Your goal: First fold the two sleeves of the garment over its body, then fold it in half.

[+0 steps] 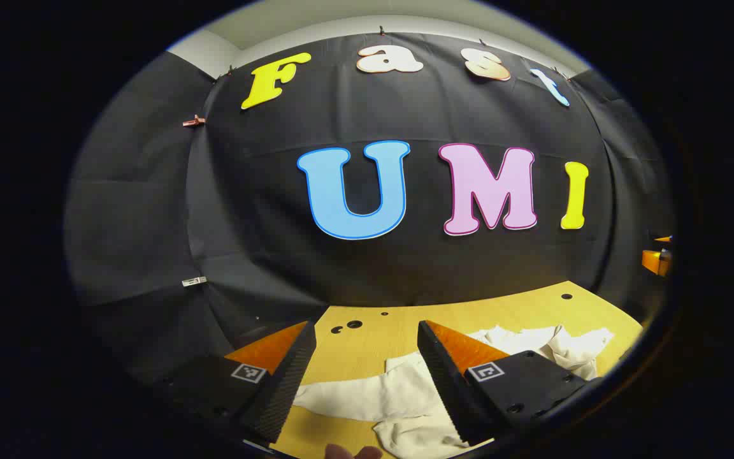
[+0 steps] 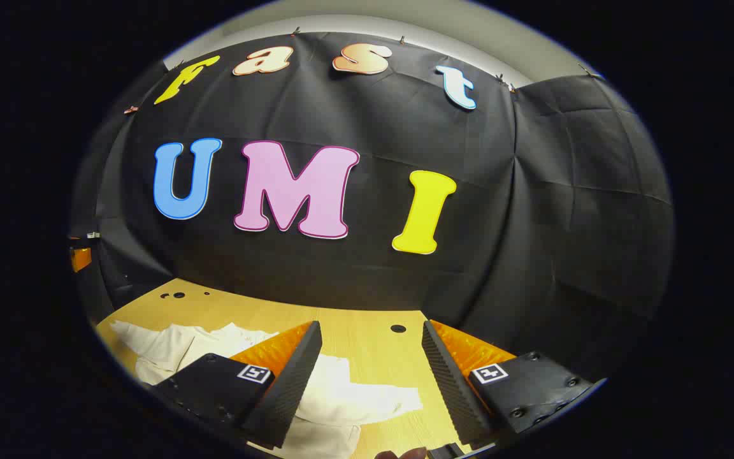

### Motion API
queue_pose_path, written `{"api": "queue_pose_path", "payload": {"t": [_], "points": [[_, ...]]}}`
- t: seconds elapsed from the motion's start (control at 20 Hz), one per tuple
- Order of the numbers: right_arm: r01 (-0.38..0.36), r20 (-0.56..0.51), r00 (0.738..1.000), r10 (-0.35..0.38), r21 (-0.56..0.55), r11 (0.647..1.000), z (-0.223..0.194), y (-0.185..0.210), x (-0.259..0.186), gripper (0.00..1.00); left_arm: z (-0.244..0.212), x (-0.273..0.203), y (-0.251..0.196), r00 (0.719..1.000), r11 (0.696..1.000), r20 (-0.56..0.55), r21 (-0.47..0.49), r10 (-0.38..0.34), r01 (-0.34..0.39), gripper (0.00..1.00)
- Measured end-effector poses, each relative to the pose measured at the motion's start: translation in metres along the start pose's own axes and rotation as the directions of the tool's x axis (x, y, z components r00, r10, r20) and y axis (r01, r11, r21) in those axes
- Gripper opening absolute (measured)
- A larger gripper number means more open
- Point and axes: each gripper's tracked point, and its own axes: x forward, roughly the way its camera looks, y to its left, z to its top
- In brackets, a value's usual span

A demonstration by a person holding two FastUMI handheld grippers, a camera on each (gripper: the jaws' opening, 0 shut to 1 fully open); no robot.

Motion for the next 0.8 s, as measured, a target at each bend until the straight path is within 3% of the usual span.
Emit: {"api": "queue_pose_path", "payload": {"t": [0.8], "points": [[-0.003, -0.048, 0.999, 0.003, 0.004, 1.0, -0.018, -0.005, 0.006, 0.97, -0.007, 0.002, -0.014, 1.0, 1.0, -0.017, 0.01, -0.015, 0.015, 0.98]]}}
